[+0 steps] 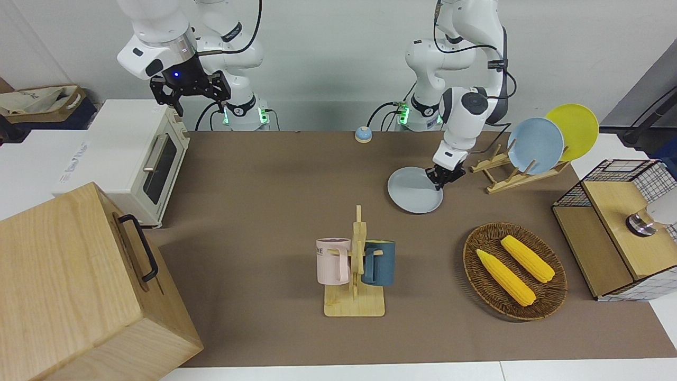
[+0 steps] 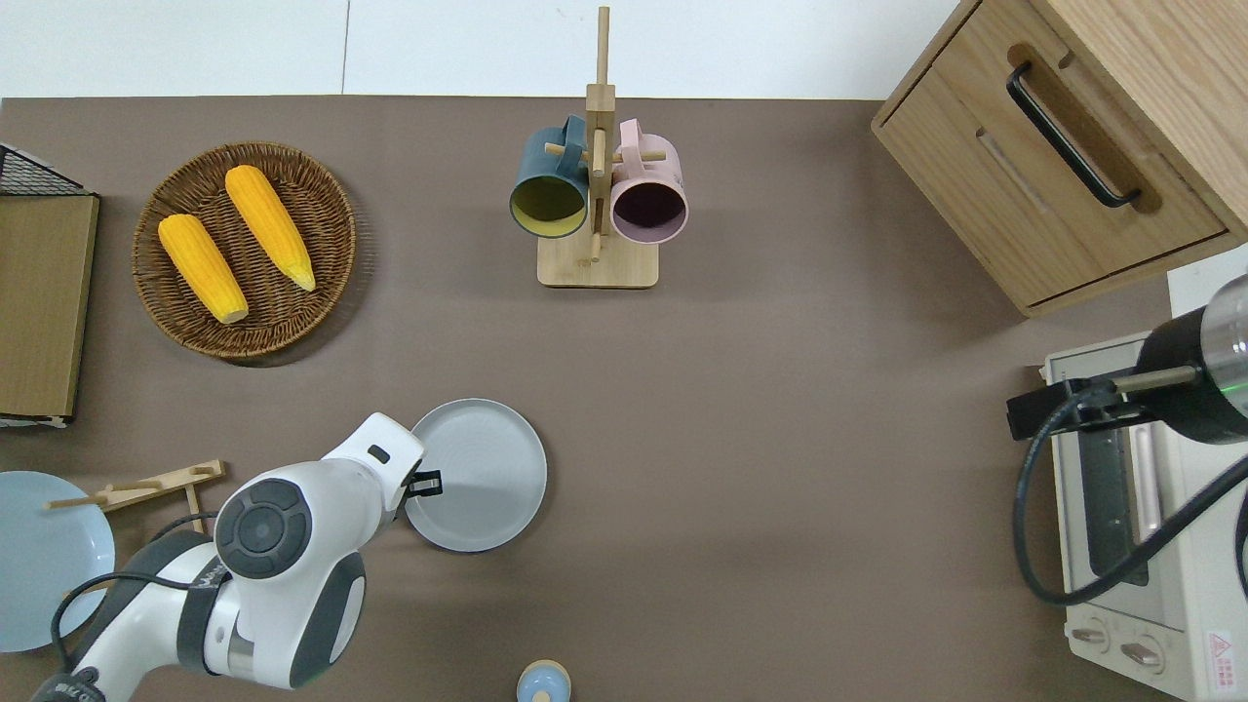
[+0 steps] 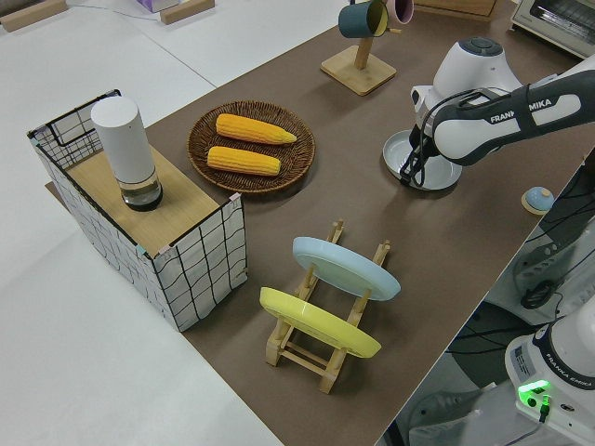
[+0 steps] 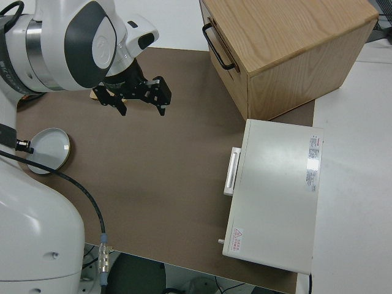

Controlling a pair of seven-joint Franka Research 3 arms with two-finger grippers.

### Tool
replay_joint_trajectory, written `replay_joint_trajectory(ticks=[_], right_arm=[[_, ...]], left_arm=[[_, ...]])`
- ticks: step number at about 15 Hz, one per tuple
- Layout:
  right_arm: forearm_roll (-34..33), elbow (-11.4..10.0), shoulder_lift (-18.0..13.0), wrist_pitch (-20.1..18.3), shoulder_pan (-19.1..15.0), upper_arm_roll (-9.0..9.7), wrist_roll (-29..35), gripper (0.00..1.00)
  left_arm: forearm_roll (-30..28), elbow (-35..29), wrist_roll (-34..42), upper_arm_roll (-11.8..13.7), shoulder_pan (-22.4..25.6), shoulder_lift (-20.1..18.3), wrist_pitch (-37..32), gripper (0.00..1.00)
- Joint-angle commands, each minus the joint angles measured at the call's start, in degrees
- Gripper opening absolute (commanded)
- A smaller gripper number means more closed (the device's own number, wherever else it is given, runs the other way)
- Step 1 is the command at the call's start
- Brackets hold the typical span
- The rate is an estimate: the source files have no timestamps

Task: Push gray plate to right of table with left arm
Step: 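Push the gray plate with the left gripper across the table toward the toaster oven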

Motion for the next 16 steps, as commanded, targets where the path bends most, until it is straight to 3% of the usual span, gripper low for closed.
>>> replay_joint_trajectory(ticks=[1, 7, 16], right_arm=[[0.2, 0.5, -0.1, -0.9, -1.1, 0.92, 0.7, 0.983], [0.2, 0.5, -0.1, -0.9, -1.2, 0.92, 0.7, 0.983], [0.2, 0.5, -0.1, -0.9, -1.1, 0.92, 0.7, 0.983]], left_arm=[[-0.3, 1.8, -7.9, -5.6, -0.8, 6.3, 3.5, 0.00], [0.0, 4.2, -15.2, -10.8, -1.6, 7.7, 3.3, 0.00], [0.4, 8.6, -24.5, -10.8, -9.0, 11.3, 3.0, 0.00]])
